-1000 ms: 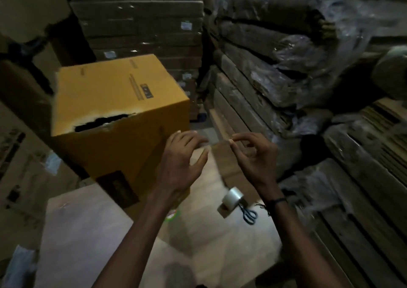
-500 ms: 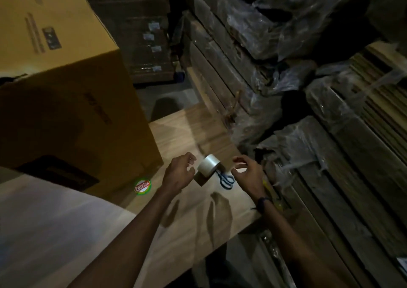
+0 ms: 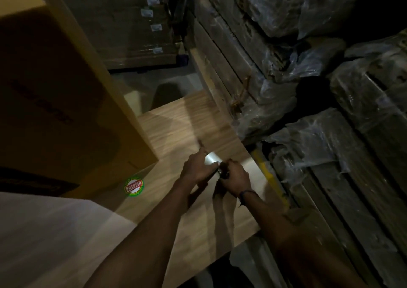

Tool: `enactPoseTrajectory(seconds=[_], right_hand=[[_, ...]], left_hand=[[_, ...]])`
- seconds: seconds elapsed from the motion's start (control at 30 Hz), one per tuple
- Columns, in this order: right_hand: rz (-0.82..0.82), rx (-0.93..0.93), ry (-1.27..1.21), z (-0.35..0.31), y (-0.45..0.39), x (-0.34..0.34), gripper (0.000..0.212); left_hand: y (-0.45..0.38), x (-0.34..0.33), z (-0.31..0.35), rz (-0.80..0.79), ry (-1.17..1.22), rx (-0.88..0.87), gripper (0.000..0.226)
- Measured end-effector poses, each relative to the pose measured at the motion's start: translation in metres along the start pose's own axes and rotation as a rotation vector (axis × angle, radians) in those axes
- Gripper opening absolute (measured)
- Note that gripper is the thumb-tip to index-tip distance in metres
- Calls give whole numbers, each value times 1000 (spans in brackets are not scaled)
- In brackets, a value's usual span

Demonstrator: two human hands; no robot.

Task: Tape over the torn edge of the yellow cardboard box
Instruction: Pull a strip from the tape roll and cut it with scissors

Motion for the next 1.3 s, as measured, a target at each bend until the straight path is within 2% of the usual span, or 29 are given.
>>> enactPoseTrajectory(seconds=[0.1,0.2,0.23,0.37,0.43,0.53,0.6,0.7,0.73,0.8,0.87,0.9,1.1,1.3], right_hand=[[9,23,41,2,-7,-10,31],[5,43,20,5,-13,-14,25],[15,65,17,6,-16,-16,22],[44,138,-6,7,-22,-14,11],[36,195,-49,3,-21,-10,8],[11,275,-100,-4,-19,-4,16],[-8,306,-133,-9,-19,-4,24],[-9,336,-194,-10,-19,-7,22],[4,346,-208,-10,-18,-7,23],[33,364,-232,-12,-14,-6,24],[38,378,-255,-13,-10,-5,23],[39,392,-270,-13,-9,-5,23],[35,362,-242,-14,-11,-7,26],[-10,279,-163,-4,-15,-14,24]], left_hand=[[-6,-6,1,2,10,36,78],[-11,-10,-2,43,34,56,47],[-12,-10,-4,55,40,75,45],[-15,-8,-17,43,53,157,59],[-15,-7,-21,7,91,191,52],[-13,-5,-24,-45,217,251,48],[-10,-1,-24,-75,330,297,59],[-7,2,-27,-129,416,375,73],[-6,2,-29,-144,471,405,71],[-5,2,-31,-184,532,432,50],[-2,3,-33,-219,556,443,32],[-1,3,-34,-230,564,444,31],[12,3,-43,-275,543,367,43],[20,7,-49,-241,428,249,53]])
Point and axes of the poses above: each hand's wrist, its own y-axis away from the middle knuckle, its own x-axis out of the back of the hand, z = x × y, the point moved 1 cm from there along -y, towards the middle knuckle, and after that the axes turned 10 degrees about x, right-handed, at the moved point
